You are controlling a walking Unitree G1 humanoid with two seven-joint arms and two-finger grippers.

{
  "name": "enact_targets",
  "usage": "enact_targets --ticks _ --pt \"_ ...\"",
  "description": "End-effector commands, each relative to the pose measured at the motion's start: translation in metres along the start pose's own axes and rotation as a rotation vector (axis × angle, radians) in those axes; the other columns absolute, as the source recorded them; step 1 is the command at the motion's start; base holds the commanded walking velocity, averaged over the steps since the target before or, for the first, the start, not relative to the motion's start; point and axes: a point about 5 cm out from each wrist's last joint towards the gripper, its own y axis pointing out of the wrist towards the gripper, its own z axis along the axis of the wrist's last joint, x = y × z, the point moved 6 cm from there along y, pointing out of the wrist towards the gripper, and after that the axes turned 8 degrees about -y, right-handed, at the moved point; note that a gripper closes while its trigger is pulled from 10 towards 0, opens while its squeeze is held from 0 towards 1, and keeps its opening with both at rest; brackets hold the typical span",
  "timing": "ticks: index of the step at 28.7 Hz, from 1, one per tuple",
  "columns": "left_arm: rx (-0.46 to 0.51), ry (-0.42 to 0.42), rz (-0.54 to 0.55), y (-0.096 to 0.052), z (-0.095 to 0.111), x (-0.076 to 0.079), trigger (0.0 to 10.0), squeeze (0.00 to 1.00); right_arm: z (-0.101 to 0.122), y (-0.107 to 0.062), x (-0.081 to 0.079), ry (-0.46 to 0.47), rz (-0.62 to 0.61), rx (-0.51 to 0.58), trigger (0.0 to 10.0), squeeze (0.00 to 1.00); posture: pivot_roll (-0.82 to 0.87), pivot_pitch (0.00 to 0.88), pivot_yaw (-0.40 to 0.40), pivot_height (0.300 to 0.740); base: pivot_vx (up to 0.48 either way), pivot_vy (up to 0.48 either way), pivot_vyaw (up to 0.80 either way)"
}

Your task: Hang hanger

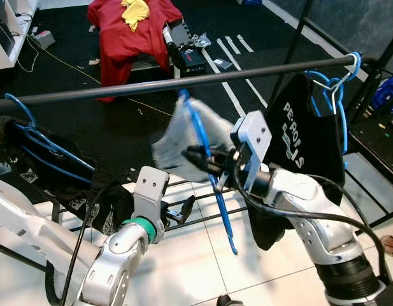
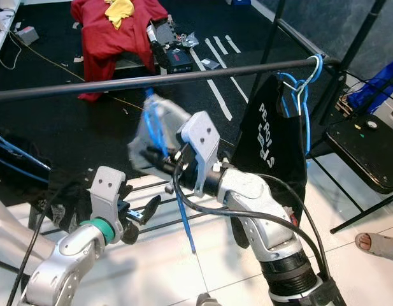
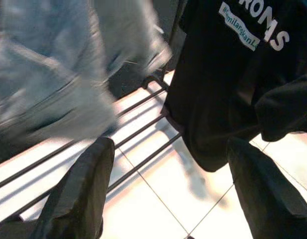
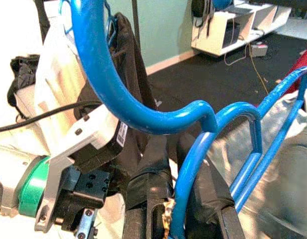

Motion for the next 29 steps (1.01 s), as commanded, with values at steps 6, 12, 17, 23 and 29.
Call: enact_targets --ticks 6,12,17,23,29 --pt "0.03 -0.017 0.098 0.002 0.005 -0.02 10.0 0.0 0.013 -0.014 0.0 -0.095 -0.059 0.016 10.0 0.0 -0.18 0.162 0.041 0.74 0.0 0.0 0.0" --pt "0.038 -0.004 0.117 0.004 0.006 -0.027 10.0 0.0 0.04 -0.019 0.002 -0.244 -0.11 0.045 10.0 0.0 -0.19 0.16 0.055 0.74 0.0 0.0 0.0" --pt "0.104 0.044 0.158 0.015 0.024 -0.029 10.0 0.0 0.061 -0.019 -0.002 -0.345 -0.069 0.065 10.0 0.0 -0.21 0.155 0.063 0.74 0.0 0.0 0.0" --pt "0.151 0.053 0.158 0.024 0.036 -0.02 10.0 0.0 0.066 -0.02 -0.012 -0.337 0.009 0.069 10.0 0.0 -0.21 0.153 0.055 0.74 0.0 0.0 0.0" --pt "0.152 -0.027 0.131 0.036 0.029 -0.008 10.0 0.0 0.067 -0.024 -0.027 -0.303 0.101 0.066 10.0 0.0 -0.21 0.151 0.042 0.74 0.0 0.0 0.0"
